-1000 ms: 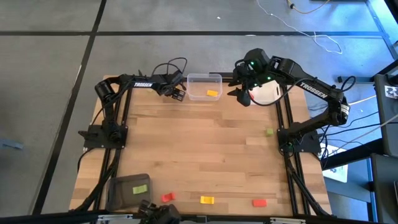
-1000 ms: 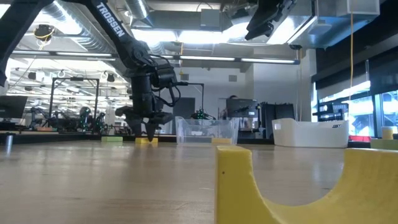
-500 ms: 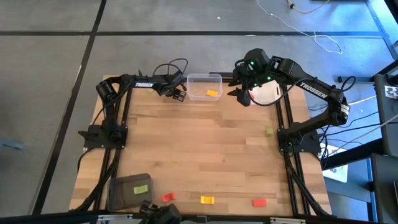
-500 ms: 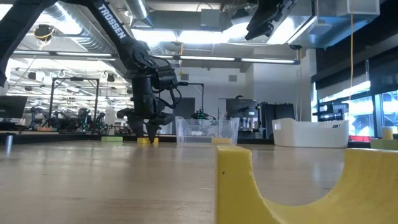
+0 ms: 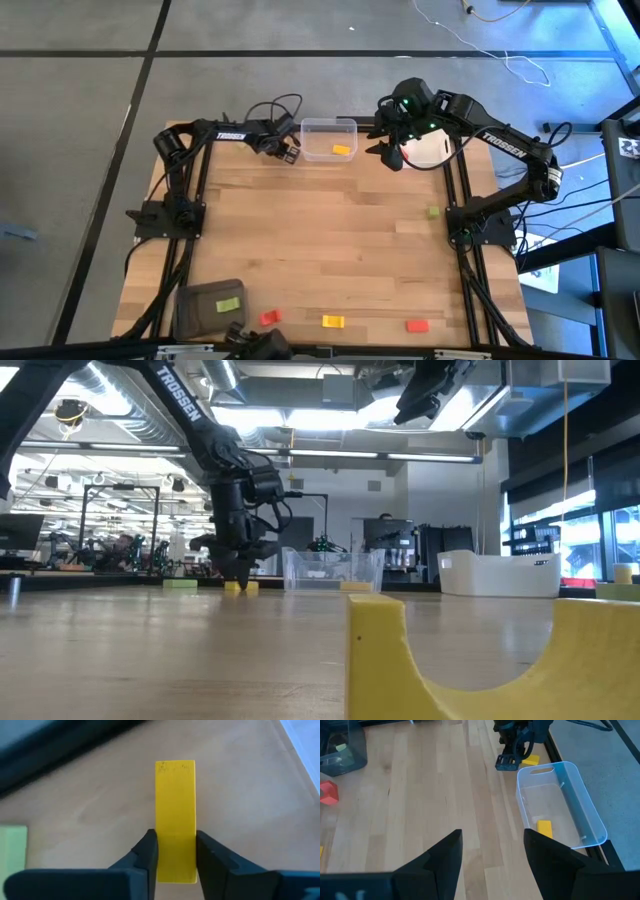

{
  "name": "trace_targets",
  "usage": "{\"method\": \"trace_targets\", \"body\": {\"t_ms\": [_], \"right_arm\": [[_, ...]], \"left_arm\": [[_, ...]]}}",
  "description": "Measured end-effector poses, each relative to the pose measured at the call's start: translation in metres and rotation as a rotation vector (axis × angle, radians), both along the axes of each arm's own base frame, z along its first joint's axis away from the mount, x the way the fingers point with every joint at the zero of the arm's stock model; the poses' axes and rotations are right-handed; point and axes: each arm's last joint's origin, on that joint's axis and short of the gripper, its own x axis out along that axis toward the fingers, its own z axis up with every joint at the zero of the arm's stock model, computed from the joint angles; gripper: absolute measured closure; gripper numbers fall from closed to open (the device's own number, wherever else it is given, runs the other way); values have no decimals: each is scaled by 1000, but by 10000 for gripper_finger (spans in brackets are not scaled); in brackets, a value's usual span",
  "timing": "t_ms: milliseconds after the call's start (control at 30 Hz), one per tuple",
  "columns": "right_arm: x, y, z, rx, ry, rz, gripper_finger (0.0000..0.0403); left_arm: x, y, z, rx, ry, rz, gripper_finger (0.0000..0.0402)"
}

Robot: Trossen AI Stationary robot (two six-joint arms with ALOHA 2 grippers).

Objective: Sort & place blocks by color
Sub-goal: Put the top yellow block into the transparent bin

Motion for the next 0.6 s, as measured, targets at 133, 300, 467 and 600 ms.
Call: {"method": "trace_targets", "body": {"t_ms": [133,300,467,600], "right_arm": [[0,0,0,0,0,0,191],[0,0,0,-1,-1,0,191],[0,0,0,-1,-1,0,191],[0,0,0,-1,-1,0,191]], "left_arm": [[-2,-3,17,15,-34,-10,310],[-8,-7,44,66,-82,-13,310],[-9,-21,74,140,-121,-72,310],[-7,-37,98,196,-146,-164,310]]}}
